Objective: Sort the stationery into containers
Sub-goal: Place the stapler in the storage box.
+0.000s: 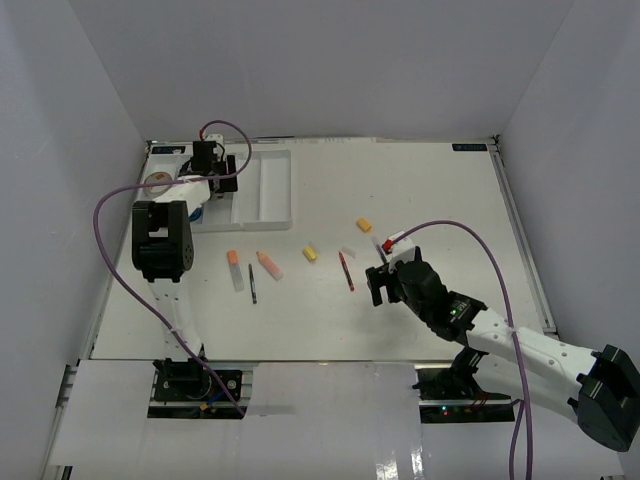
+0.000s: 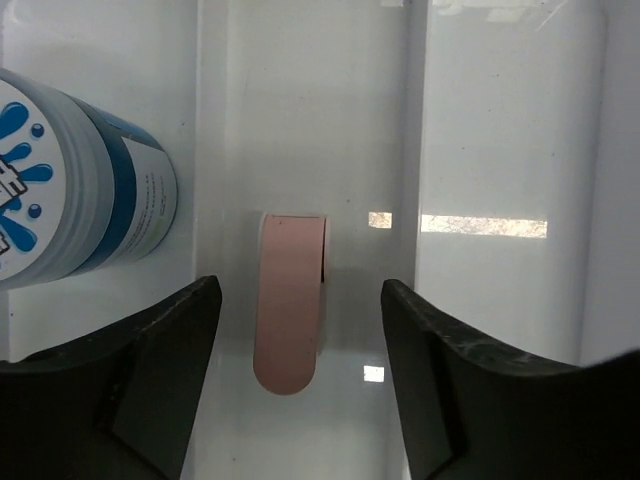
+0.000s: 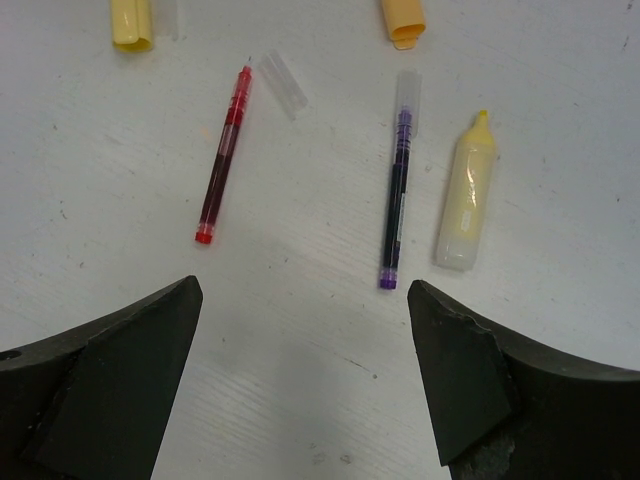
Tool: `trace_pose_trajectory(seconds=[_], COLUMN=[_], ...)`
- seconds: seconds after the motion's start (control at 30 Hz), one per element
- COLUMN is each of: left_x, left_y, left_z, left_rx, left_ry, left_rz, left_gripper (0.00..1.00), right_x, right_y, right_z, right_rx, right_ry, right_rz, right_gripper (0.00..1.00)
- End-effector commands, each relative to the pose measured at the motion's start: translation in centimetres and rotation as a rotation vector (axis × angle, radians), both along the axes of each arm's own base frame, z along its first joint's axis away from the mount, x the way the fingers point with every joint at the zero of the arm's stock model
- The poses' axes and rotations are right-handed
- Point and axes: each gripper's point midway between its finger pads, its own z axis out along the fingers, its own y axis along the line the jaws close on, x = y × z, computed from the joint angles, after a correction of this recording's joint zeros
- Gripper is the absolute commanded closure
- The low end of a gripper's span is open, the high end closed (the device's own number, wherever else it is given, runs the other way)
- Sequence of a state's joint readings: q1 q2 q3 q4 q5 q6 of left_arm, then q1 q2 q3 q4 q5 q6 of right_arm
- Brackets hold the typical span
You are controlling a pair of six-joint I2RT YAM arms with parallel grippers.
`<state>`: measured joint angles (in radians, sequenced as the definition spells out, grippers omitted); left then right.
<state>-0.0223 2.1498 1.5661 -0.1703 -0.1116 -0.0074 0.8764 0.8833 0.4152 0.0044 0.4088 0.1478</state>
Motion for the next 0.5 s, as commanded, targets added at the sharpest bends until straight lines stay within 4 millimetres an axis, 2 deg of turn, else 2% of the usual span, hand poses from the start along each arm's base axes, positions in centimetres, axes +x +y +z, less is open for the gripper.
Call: trace_pose_trajectory(seconds=[0.0,0.03,0.07,0.13,0.17,0.2,0.27,0.3,0.37,0.4,0.43,0.47], left_x=[0.5,0.3,0.0,-0.8,-1.5,-2.2,-3.5,-4.9,-6.8,-8.4,-9.4,-11.4], left_y=[-0.6,-0.8,-1.2,-1.9,-2.3,-2.5,-3.1,-3.4,-4.0,-4.1,-4.2,-4.4], left_z=[8.8,9.8,12.1,14.4,16.9,17.8,19.9,22.4,23.6,26.0,26.6,27.4], left_rx=[-0.06,-0.088,-0.111,-0.143,-0.172,-0.19,-0.242,-0.263,-0.315,-0.327,-0.342,-0.368], left_ry=[-0.153,-0.169,-0.205,-0.236,-0.276,-0.28,-0.307,-0.342,-0.342,-0.388,-0.398,-0.414], left_rz=[0.01,0.019,0.012,0.006,0.01,0.015,0.021,0.012,0.004,-0.002,0.0,-0.002], left_gripper=[0.18,0.16,0.15,0.07,0.06,0.05,0.02,0.02,0.02,0.02,0.02,0.02], right_x=[0.7,0.7,0.8,0.8,0.6,0.7,0.6,0.8,0.7,1.0,1.2,1.3], right_y=[0.9,0.9,1.2,1.5,1.3,1.6,1.7,1.8,1.7,1.7,1.5,1.5], right_z=[2.7,2.8,3.5,3.9,3.3,4.0,3.4,3.9,3.3,3.7,3.3,3.5], right_rx=[0.05,0.047,0.06,0.065,0.038,0.055,0.036,0.048,0.02,0.02,0.001,-0.002], right_ry=[-0.045,-0.043,-0.051,-0.046,-0.018,-0.016,0.022,0.027,0.059,0.056,0.07,0.081], right_rz=[0.009,0.011,0.013,0.023,0.023,0.021,0.015,0.003,-0.013,-0.029,-0.044,-0.061], right_gripper=[0.1,0.1,0.1,0.1,0.1,0.1,0.1,0.1,0.1,0.1,0.1,0.09])
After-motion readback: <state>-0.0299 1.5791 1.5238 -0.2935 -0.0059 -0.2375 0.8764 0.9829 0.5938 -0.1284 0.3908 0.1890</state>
